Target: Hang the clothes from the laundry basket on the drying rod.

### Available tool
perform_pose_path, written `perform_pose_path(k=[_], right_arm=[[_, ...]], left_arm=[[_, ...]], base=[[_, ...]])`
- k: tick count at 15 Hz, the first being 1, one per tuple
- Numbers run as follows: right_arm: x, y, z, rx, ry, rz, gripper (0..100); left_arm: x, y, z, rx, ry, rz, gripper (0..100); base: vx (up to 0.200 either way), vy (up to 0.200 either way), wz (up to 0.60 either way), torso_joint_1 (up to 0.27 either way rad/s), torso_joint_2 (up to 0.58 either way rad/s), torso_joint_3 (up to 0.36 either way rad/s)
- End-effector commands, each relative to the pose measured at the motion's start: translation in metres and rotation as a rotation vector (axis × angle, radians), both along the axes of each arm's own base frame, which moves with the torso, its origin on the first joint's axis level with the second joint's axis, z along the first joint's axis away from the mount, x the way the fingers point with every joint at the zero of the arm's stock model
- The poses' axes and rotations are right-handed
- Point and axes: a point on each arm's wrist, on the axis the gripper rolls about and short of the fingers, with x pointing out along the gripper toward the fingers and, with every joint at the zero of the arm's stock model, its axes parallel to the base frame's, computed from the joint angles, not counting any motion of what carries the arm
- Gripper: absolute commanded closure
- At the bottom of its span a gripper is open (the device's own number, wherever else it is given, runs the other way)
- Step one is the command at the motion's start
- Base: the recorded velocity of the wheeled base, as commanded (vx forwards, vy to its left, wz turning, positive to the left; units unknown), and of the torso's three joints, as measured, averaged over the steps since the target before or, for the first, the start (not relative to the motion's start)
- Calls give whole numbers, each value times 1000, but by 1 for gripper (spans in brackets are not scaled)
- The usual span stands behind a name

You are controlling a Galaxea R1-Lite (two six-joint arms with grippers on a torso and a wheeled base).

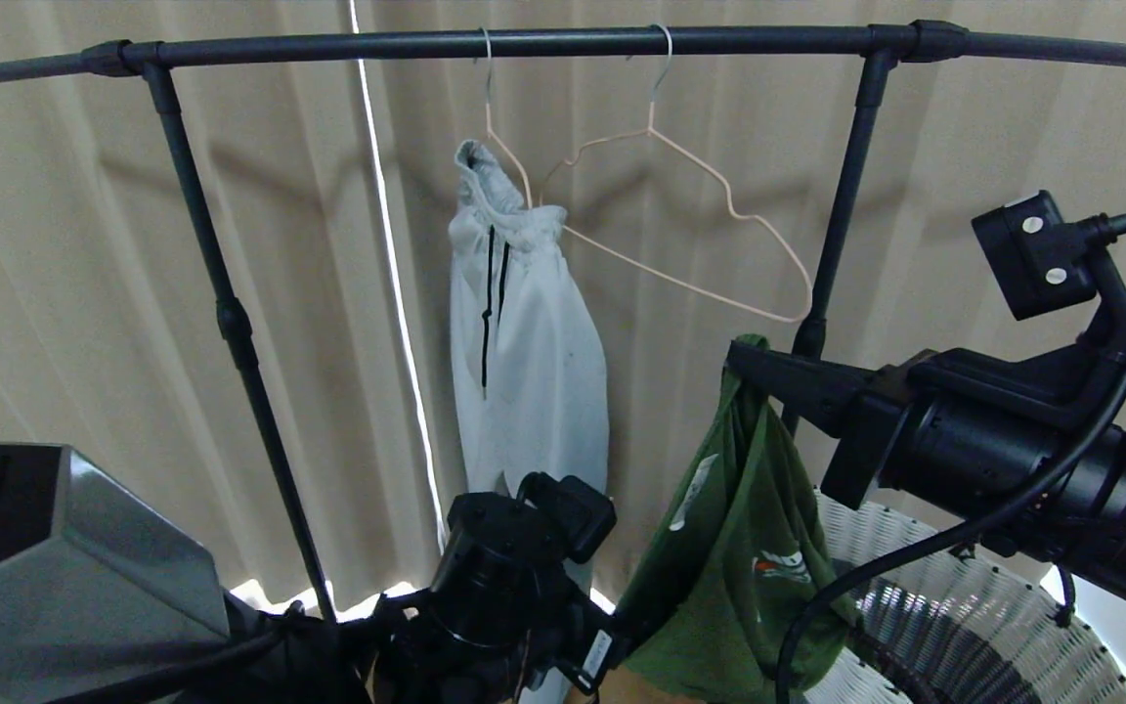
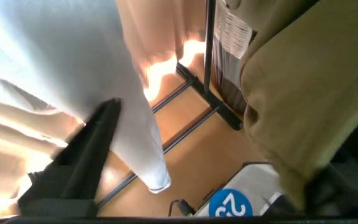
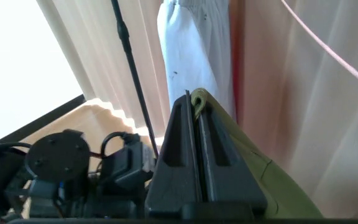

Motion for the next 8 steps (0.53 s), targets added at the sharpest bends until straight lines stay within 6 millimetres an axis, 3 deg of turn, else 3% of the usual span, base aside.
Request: perform_pose_path(k=[1,3,4,6,8], right_arm=[[3,1,0,-1,2,-5,100],[8,1,-2,-9,7,-20,100],[11,4,-3,-12,11,-20,100],[15,7,-3,-11,8,-22,100],[21,1,10,23,-30,-54,100]], left_arm=[[-7,9,5,-9,-18,12,100],[-17,21,9,-49,-77,10,100],[-19,42,17,-26,-160,13,100],[-12,73,51,-56,-260,93,100],[-10,95,89,-87,-306,163,100]], base=[[0,0,0,0,0,0],[0,0,0,0,0,0],[0,0,0,0,0,0],[0,0,0,0,0,0],[0,0,0,0,0,0]])
